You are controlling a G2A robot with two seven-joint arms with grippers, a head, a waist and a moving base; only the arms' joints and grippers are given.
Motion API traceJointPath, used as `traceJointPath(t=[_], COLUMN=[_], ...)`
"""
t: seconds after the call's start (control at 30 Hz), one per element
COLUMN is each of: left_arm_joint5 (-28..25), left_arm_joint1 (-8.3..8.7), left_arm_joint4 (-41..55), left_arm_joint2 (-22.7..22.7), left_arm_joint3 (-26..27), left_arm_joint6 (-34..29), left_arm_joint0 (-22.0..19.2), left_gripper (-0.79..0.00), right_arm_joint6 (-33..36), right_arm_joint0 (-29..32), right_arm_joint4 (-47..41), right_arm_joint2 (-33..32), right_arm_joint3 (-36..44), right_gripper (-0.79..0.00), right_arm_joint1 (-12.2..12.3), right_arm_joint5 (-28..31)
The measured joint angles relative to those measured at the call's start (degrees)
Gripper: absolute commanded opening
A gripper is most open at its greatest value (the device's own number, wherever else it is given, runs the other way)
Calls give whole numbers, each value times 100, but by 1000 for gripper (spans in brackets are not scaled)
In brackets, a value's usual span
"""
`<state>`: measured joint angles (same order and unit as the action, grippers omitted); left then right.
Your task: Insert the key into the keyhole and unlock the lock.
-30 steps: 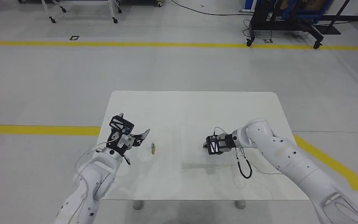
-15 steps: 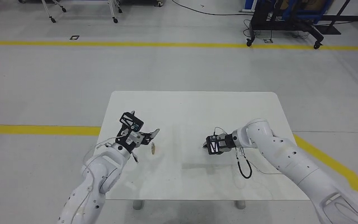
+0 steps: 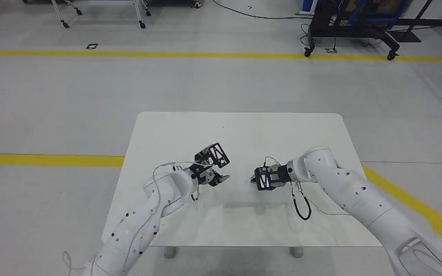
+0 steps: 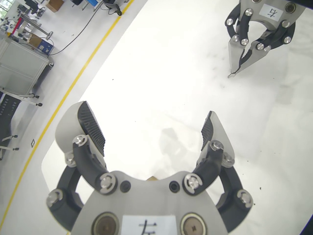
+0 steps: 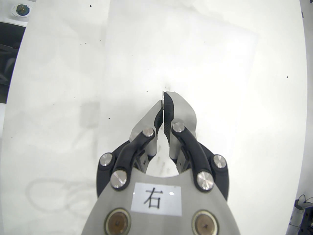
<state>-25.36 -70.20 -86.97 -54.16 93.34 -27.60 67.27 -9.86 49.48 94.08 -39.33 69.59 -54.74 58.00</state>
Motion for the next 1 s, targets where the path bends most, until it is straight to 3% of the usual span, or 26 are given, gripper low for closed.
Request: traceJointPath(t=[0.13,0.33,1.0], left_arm_joint5=[61,32,55], left_arm_joint1=[-149,-278,-469], left_arm_joint4=[79,141,219], left_arm_joint2=[435,742,1014], left_arm_joint3=[-506,-1005,-1471], left_arm_joint6=[-265,-454,-655], left_arm_joint0=[-407,-721,-1000], left_gripper=[0,0,0], right_arm_joint6=[0,0,-497], right_arm_joint0=[0,0,306], right_arm_joint4=[0,0,-21], right_arm_joint2=[0,0,-378], right_arm_joint3=[0,0,153], right_gripper=[-785,-785,-785], right_arm_joint1=[0,0,139], right_arm_joint5=[0,0,-108])
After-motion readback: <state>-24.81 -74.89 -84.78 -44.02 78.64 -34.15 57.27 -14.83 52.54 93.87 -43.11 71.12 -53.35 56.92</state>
